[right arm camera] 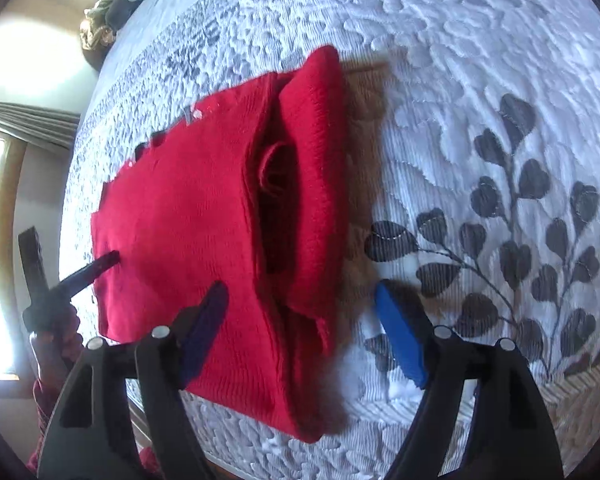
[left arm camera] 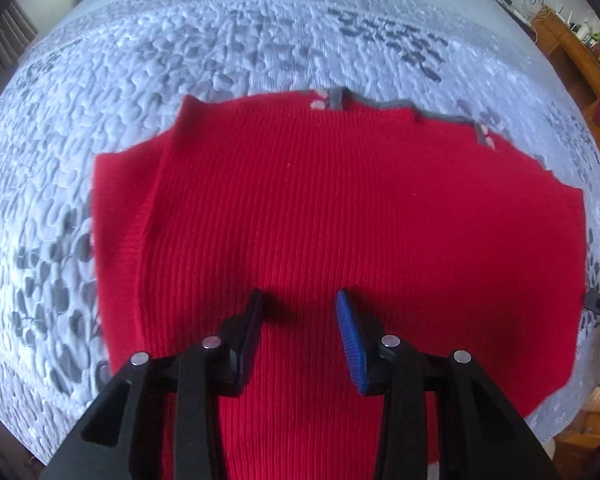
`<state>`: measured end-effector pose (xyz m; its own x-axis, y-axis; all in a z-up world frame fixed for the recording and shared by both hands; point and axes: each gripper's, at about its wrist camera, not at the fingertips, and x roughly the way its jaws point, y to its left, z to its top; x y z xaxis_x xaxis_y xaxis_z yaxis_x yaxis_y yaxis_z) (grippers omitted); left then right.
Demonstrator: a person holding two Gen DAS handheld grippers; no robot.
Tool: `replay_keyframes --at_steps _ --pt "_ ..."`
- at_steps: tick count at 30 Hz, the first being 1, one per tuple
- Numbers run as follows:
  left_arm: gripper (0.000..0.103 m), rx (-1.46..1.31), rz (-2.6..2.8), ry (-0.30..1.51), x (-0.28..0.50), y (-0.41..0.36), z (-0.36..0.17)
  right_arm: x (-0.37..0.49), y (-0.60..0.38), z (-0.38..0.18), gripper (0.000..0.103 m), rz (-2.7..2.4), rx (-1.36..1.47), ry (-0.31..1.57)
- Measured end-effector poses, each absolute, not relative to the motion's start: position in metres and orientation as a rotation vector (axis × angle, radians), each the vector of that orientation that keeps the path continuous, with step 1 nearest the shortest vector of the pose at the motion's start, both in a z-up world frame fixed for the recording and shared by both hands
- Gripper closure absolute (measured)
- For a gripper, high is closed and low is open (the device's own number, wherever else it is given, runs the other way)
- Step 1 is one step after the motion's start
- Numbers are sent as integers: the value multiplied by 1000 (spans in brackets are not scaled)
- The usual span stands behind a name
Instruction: Fold small clothes
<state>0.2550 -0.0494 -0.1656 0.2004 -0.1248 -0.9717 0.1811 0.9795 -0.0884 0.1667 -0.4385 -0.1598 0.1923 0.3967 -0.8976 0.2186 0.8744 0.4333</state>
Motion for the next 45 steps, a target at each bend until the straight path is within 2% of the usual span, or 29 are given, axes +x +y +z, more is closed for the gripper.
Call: replay_keyframes --at_steps 1,3,7,9,11,13,15,18,23,25,31,35,39,42,45 --pt "63 62 -222 1341 255 -51 -167 167 -438 -163 35 129 524 1392" --pt "62 87 -237 1326 253 -52 -168 162 -439 -166 38 120 515 1379" --pt "62 89 -263 1311 251 -47 -169 150 -433 -157 65 157 519 1334" --pt "62 85 -267 1311 251 -47 -169 150 -425 -159 66 144 490 1345" --pt "62 85 -269 1310 251 -46 -168 152 -421 -165 73 123 480 1363" --pt "62 93 -269 1306 249 -47 -168 156 -425 -169 85 116 523 1376" --pt "61 101 -276 1300 249 -48 -169 156 -433 -170 91 133 622 1379" --pt "61 72 -289 1312 251 -45 -169 156 -435 -157 92 124 690 1367" --pt "58 12 -334 1335 250 -33 -155 166 -397 -99 92 88 556 1349" --pt "50 -34 -343 1310 247 -20 -141 174 -370 -74 92 91 473 1345" --pt "50 -112 -328 1247 235 33 -118 207 -260 -35 92 220 280 1329" --pt "49 -145 -285 1227 230 70 -116 223 -190 -45 92 290 174 1352" --pt "49 -186 -236 1232 229 100 -121 229 -129 -82 92 376 116 1419" --pt "49 -209 -223 1244 229 111 -125 227 -107 -110 88 402 74 1467" --pt "49 -210 -236 1240 227 117 -124 216 -117 -110 79 487 177 1465"
